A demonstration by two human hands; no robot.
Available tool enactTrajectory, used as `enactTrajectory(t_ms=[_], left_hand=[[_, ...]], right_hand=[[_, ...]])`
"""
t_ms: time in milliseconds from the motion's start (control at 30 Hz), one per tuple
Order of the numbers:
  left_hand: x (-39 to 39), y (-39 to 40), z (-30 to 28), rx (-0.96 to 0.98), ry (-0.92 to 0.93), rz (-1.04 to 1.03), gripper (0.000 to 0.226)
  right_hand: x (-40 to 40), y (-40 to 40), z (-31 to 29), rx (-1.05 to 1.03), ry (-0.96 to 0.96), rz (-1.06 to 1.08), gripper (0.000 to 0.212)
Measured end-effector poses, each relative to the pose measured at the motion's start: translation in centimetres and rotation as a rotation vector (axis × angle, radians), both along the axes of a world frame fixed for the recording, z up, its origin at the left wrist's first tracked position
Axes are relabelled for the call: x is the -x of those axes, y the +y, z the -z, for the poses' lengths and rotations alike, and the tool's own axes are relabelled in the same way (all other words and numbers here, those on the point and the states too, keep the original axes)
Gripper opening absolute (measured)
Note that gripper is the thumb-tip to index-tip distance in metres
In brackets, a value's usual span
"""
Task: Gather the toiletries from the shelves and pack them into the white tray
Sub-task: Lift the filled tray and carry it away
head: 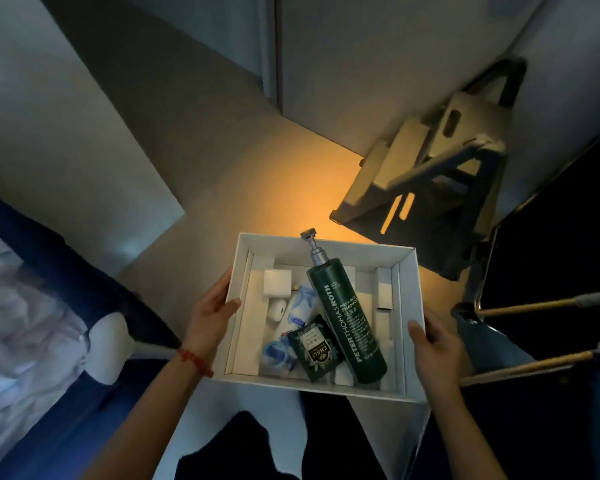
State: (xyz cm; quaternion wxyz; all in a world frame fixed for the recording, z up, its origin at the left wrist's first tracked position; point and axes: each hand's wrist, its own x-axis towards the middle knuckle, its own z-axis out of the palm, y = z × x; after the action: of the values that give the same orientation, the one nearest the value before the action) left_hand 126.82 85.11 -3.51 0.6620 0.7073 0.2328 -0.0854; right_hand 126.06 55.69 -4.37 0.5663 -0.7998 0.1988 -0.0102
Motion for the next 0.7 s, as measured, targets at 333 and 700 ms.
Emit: enactTrajectory(t_ms=[333, 700], left_hand=[[-6.6, 2.4, 0.3, 0.060, 0.024, -0.434, 0.055], [-11.9, 12.2, 2.4, 0.083, 0.071, -0.706, 0.052]], right_hand=[[-16.5, 4.4, -1.9, 0.005, 0.021, -0.361, 0.044], [-29.0, 17.3, 1.3, 0.045, 0.065, -0.596, 0.039]])
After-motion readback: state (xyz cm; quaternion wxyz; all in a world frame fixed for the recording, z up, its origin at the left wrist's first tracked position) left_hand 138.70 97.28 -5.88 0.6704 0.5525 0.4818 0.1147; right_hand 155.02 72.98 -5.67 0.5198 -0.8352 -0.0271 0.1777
